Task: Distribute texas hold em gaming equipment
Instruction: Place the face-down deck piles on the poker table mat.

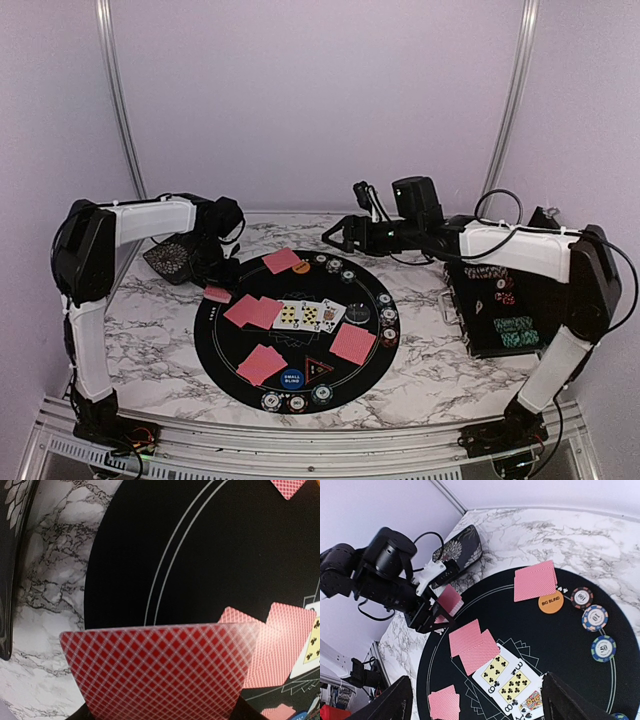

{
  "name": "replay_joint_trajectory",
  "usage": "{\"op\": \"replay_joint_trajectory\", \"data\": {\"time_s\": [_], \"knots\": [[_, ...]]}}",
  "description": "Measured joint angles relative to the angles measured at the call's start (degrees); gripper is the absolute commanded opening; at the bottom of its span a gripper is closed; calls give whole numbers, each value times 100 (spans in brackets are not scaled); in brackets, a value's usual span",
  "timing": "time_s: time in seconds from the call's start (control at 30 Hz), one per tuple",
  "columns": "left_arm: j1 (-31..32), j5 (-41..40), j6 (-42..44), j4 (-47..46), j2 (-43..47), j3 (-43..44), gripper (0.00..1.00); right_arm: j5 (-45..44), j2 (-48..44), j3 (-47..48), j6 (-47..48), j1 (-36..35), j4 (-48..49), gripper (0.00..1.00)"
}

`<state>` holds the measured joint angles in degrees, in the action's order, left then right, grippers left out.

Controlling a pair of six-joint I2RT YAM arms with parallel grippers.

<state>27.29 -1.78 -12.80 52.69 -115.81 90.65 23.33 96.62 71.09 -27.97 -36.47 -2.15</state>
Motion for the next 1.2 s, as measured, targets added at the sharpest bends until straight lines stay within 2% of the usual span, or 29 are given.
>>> {"op": "replay_joint_trajectory", "data": {"time_s": [0.2, 0.57, 0.93, 1.2], "knots": [[-142, -33, 24, -85, -525, 448, 54, -140, -428, -151, 101, 138, 17, 87], [-378, -42, 37, -188, -1032, 944, 54, -184, -483, -507, 103, 168, 37, 87], [-446, -24, 46, -227, -1224, 1012, 55, -186, -586, -546, 76, 168, 184, 87], [-448, -20, 42, -289, -1213, 955, 60, -184, -590, -575, 66, 170, 258, 87]]}}
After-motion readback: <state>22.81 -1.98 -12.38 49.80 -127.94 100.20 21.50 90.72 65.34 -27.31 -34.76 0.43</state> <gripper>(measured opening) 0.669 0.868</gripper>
